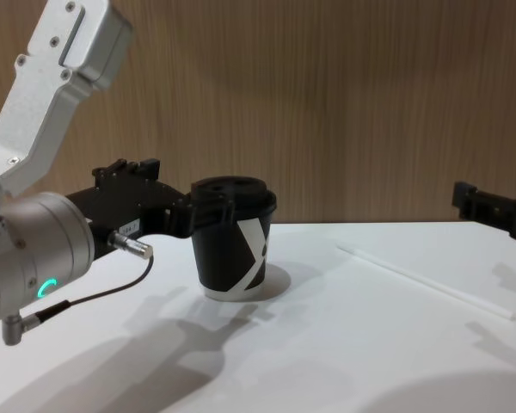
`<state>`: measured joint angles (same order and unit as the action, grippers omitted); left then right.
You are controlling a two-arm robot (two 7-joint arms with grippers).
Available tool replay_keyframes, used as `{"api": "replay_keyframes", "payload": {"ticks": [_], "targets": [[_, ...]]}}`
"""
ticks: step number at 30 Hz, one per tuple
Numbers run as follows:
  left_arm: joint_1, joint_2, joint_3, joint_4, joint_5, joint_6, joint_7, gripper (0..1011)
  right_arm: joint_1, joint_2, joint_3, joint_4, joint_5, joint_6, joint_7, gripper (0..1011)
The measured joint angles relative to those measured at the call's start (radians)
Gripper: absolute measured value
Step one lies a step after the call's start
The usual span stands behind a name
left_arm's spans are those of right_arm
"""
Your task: Pick up the straw with one hand, pass it to the other hand, and insert it into the cup.
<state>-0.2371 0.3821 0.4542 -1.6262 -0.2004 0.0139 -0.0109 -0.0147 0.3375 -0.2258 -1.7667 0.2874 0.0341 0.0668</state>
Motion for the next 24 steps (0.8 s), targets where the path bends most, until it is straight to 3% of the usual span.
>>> {"api": "replay_keyframes", "payload": {"ticks": [24], "targets": [[0.000,0.000,0.000,0.000,0.000,0.000,0.000,1003,0.000,0.000,0.000,0.000,0.000,0.000,0.000,1001]]}}
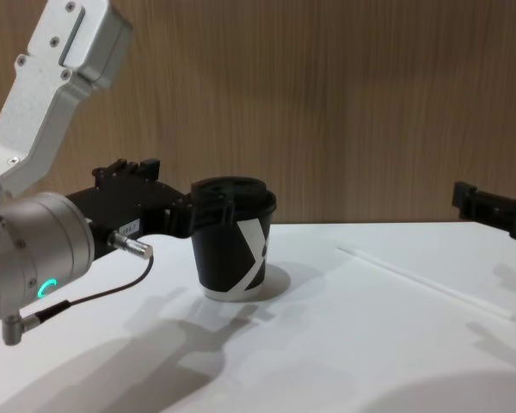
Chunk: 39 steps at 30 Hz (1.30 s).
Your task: Pick up the straw with one hand, pass it to the other hand, and insert it into the cup.
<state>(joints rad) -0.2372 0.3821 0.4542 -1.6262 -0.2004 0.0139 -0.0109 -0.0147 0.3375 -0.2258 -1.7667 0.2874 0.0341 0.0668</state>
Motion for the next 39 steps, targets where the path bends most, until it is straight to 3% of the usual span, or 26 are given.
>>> {"api": "replay_keyframes", "payload": {"ticks": [23,39], "targets": [[0.000,0.000,0.000,0.000,0.000,0.000,0.000,1002,0.000,0.005,-0.003,0.003,-0.012,0.008,0.001,1001],[0.000,0.000,0.000,0.000,0.000,0.000,0.000,1003,0.042,0.055,-0.019,0.063,-0.040,0.030,0.088,1002]]}}
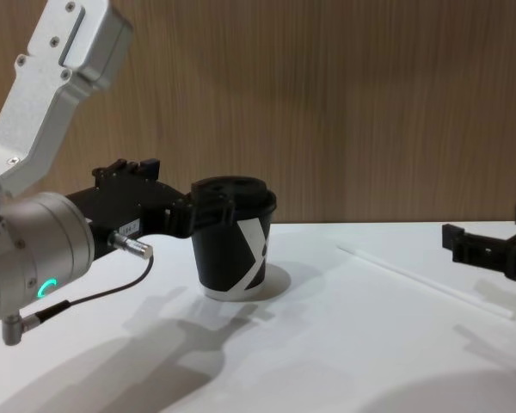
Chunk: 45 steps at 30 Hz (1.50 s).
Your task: Pick up the straw with one hand, pass it to the other hand, and insert it into the cup.
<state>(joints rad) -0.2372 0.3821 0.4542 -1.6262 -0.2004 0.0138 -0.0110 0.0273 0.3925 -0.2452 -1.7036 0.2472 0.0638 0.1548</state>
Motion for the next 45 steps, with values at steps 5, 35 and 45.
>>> {"api": "replay_keyframes", "payload": {"ticks": [5,35,45], "targets": [[0.000,0.000,0.000,0.000,0.000,0.000,0.000,1003,0.026,0.008,-0.003,0.028,-0.001,0.011,0.029,1001],[0.000,0.000,0.000,0.000,0.000,0.000,0.000,1003,0.184,0.041,0.000,0.167,-0.005,0.118,0.161,1001],[0.000,0.000,0.000,0.000,0.000,0.000,0.000,1003,0.215,0.061,-0.015,0.194,0.004,0.149,0.211,1001]]}}
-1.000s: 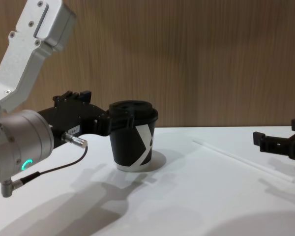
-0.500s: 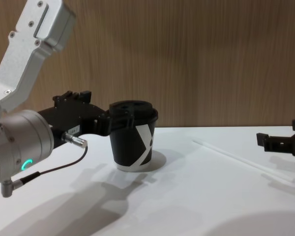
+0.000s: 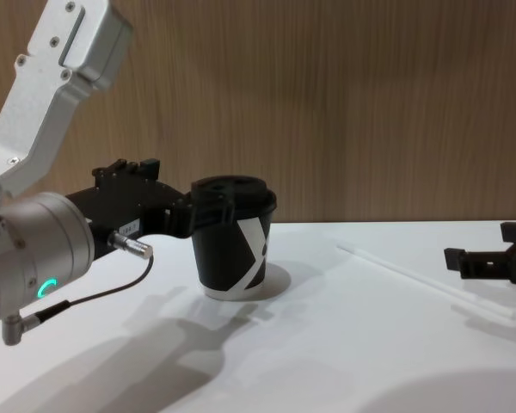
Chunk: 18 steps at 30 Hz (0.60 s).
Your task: Pick up the straw with one hand, pass it to the other hand, and insert it into the cup.
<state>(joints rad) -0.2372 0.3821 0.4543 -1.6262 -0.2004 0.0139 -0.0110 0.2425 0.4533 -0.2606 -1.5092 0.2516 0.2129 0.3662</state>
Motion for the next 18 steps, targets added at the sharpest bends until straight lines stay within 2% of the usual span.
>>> {"api": "replay_keyframes", "payload": {"ticks": [18], "targets": [[0.000,0.000,0.000,0.000,0.000,0.000,0.000,1002,0.033,0.016,-0.024,0.040,0.023,0.036,0.043,1001]]}}
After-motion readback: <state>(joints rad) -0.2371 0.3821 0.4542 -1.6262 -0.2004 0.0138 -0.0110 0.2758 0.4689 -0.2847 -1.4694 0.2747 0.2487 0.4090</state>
